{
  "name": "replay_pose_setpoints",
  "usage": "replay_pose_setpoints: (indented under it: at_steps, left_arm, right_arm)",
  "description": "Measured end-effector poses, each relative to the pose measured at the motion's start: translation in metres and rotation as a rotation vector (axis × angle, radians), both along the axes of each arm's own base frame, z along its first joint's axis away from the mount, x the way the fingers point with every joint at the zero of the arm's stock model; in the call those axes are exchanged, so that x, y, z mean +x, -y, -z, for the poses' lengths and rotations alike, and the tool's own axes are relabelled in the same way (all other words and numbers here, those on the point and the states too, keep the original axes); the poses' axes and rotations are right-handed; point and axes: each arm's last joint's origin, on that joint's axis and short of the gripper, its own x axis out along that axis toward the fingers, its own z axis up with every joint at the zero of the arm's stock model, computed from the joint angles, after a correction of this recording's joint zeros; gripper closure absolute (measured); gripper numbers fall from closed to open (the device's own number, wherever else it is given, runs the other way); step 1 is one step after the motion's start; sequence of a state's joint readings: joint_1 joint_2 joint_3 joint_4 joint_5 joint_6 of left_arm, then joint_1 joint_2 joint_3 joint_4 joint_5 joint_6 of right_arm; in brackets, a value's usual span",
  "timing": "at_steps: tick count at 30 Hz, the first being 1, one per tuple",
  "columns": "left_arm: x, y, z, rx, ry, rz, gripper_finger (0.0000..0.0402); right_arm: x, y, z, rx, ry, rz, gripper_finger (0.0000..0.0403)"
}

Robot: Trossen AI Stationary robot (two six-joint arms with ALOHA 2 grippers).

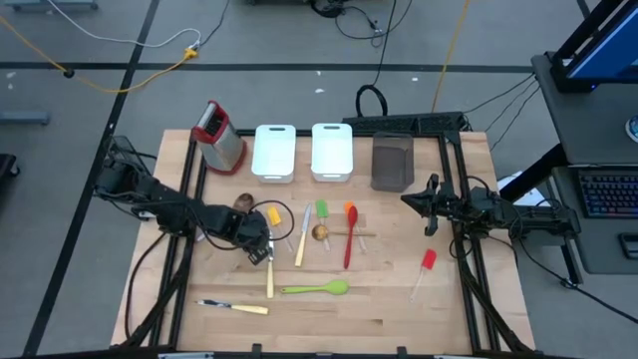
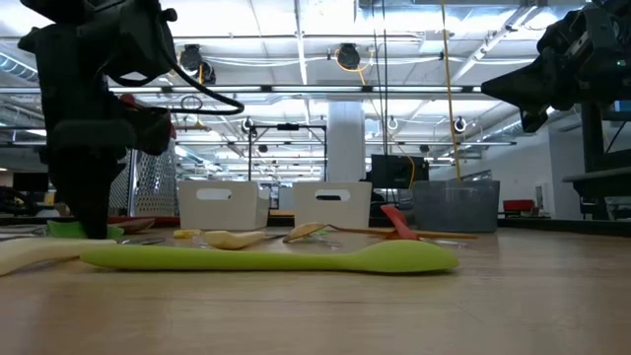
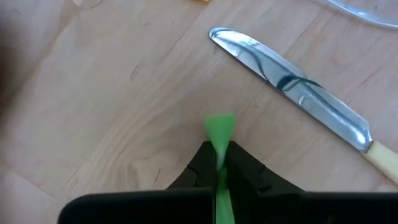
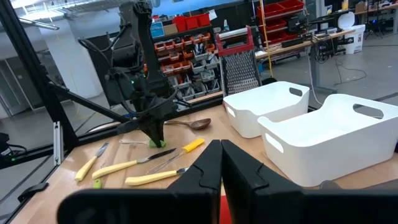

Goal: Pick & Place Kitchen Items
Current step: Put the left green spatula into the left white bin

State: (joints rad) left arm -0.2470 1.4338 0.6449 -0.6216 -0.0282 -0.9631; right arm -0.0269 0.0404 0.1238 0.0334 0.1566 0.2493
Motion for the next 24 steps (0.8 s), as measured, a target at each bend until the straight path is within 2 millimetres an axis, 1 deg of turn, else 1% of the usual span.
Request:
replay_pose_setpoints:
  at_steps: [6,13,18,24]
  left_arm:
    - [0.002,-0.006,-0.001,-0.051,-0.009,-0.013,0.0396]
    - [0.005,-0.014,-0.005,-0.153,-0.011,-0.041,0.0396]
    - [0.011,-0.020,-0.012,-0.221,0.005,-0.065,0.0396]
    - [0.025,-0.031,-0.028,-0.311,0.060,-0.107,0.0396]
  right_arm:
    - [0.000,0.000,0.000,0.000,0.000,0.000,0.0399]
    - [0.000,0.000,0.000,0.000,0.000,0.001,0.0399]
    - [0.000,0.000,0.000,-0.003,-0.001,0.001,0.0399]
    - [0.000,0.000,0.000,-0.003,-0.001,0.001,0.0399]
